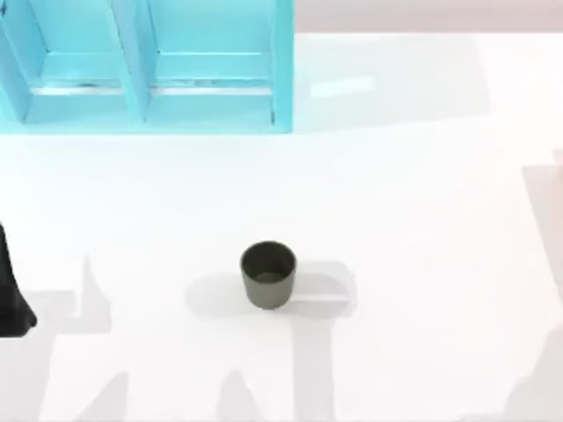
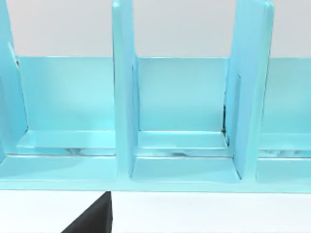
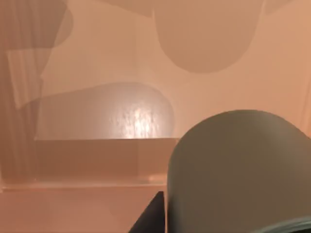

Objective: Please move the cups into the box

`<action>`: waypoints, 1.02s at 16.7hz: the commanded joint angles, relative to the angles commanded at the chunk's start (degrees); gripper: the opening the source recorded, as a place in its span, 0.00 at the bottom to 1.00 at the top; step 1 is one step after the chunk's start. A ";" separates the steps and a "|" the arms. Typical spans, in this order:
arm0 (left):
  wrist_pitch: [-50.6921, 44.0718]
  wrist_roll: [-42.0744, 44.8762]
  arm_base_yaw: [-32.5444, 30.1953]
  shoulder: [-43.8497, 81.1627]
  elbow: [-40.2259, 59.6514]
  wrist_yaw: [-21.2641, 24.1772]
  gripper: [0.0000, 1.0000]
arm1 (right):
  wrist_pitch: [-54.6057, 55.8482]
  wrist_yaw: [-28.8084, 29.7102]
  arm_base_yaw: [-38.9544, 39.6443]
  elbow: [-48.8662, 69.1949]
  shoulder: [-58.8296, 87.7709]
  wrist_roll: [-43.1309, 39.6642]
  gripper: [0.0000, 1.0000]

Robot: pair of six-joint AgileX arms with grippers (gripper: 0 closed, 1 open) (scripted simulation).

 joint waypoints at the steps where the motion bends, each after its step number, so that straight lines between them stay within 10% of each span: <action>1: 0.00 0.00 0.00 0.00 0.00 0.00 1.00 | 0.00 0.00 0.00 0.00 0.00 0.00 0.38; 9: 0.00 0.00 0.00 0.00 0.00 0.00 1.00 | 0.00 0.00 0.00 0.00 0.00 0.00 0.98; 17: 0.00 0.00 0.00 0.00 0.00 0.00 1.00 | 0.00 0.00 0.00 0.00 0.00 0.00 1.00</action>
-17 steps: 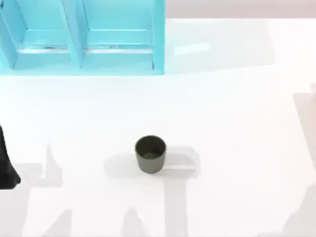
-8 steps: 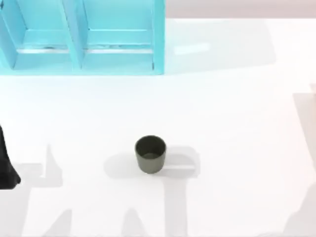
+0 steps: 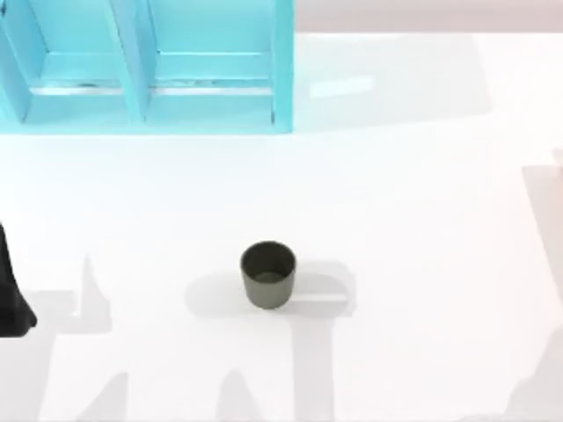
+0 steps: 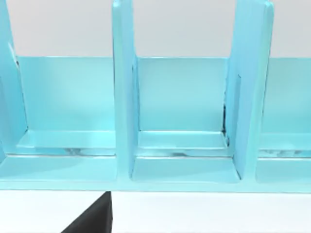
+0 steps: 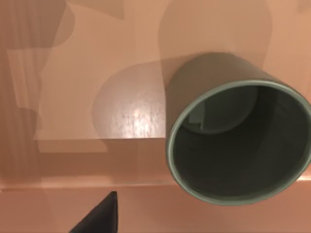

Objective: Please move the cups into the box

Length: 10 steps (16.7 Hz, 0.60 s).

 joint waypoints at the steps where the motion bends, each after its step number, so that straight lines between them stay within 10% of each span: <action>1: 0.00 0.00 0.00 0.00 0.00 0.00 1.00 | -0.01 0.00 0.05 0.02 -0.02 0.00 1.00; 10: 0.00 0.00 0.00 0.00 0.00 0.00 1.00 | -16.17 -0.17 -0.19 16.81 -0.14 -0.46 1.00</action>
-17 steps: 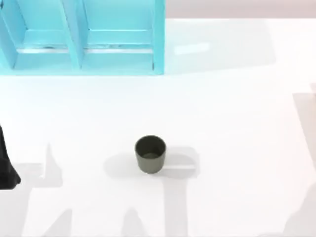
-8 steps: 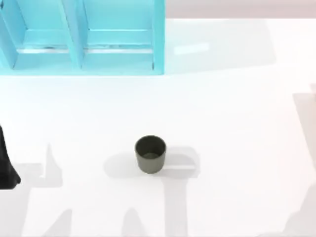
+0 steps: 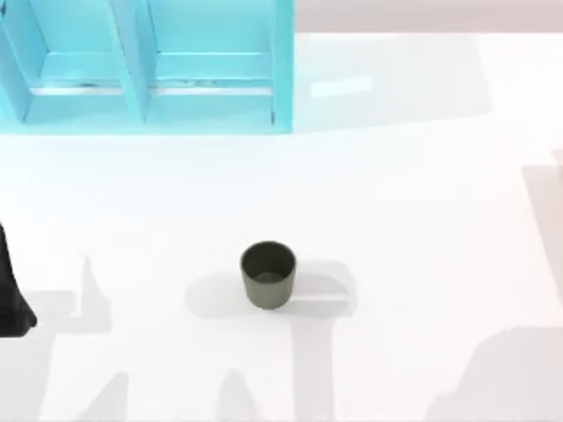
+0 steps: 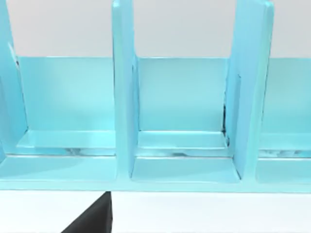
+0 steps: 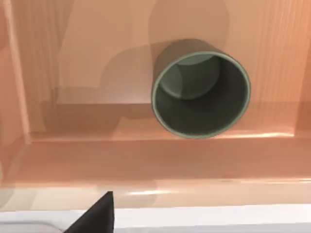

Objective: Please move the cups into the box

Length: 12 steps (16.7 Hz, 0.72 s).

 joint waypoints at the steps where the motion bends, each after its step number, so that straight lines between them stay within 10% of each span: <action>1: 0.00 0.00 0.00 0.00 0.00 0.00 1.00 | -2.42 -0.10 0.08 2.12 0.05 -0.09 1.00; 12: 0.00 0.00 0.00 0.00 0.00 0.00 1.00 | -6.41 0.05 3.62 8.30 2.20 3.62 1.00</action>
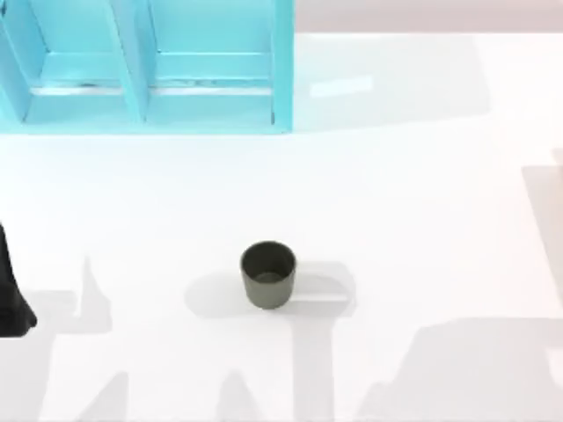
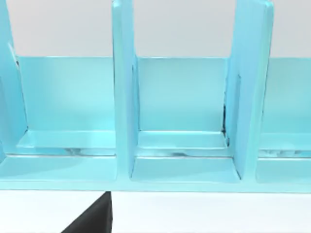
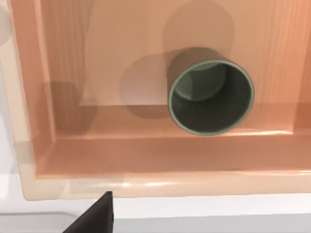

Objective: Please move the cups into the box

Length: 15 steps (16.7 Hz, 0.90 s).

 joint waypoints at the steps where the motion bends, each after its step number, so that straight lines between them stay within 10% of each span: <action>1: 0.00 0.00 0.00 0.00 0.00 0.00 1.00 | 0.01 -0.05 2.28 1.54 1.34 2.23 1.00; 15: 0.00 0.00 0.00 0.00 0.00 0.00 1.00 | -1.35 0.95 58.33 40.73 37.17 59.29 1.00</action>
